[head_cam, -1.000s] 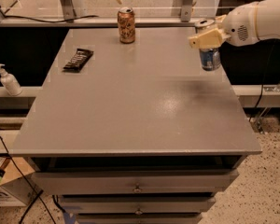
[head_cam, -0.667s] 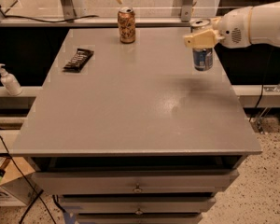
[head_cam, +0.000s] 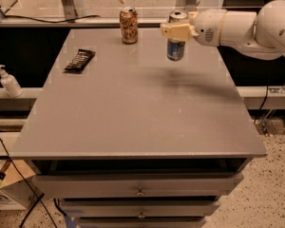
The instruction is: Move redbull can near orange can
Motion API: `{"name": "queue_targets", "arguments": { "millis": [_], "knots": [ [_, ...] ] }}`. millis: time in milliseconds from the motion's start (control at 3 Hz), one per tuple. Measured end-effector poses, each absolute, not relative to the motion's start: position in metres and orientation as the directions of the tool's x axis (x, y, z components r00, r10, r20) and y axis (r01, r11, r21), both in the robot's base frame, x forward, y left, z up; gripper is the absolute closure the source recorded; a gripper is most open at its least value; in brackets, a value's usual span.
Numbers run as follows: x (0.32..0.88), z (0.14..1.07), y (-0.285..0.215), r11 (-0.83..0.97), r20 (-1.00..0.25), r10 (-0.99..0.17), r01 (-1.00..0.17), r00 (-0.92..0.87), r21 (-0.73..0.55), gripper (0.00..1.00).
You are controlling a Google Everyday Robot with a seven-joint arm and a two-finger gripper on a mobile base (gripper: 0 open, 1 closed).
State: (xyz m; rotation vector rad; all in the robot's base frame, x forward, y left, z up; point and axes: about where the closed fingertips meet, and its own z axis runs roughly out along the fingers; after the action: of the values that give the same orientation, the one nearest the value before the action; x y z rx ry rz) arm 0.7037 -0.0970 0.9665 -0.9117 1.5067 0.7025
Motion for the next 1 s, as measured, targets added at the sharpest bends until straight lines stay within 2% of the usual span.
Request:
{"name": "queue_targets", "arguments": {
  "millis": [333, 1000],
  "knots": [
    [0.724, 0.974, -0.056, 0.51, -0.991, -0.127, -0.854, 0.044, -0.103, 1.0],
    [0.77, 0.963, -0.006, 0.576, -0.988, -0.139, -0.807, 0.062, -0.132, 1.0]
  ]
}}
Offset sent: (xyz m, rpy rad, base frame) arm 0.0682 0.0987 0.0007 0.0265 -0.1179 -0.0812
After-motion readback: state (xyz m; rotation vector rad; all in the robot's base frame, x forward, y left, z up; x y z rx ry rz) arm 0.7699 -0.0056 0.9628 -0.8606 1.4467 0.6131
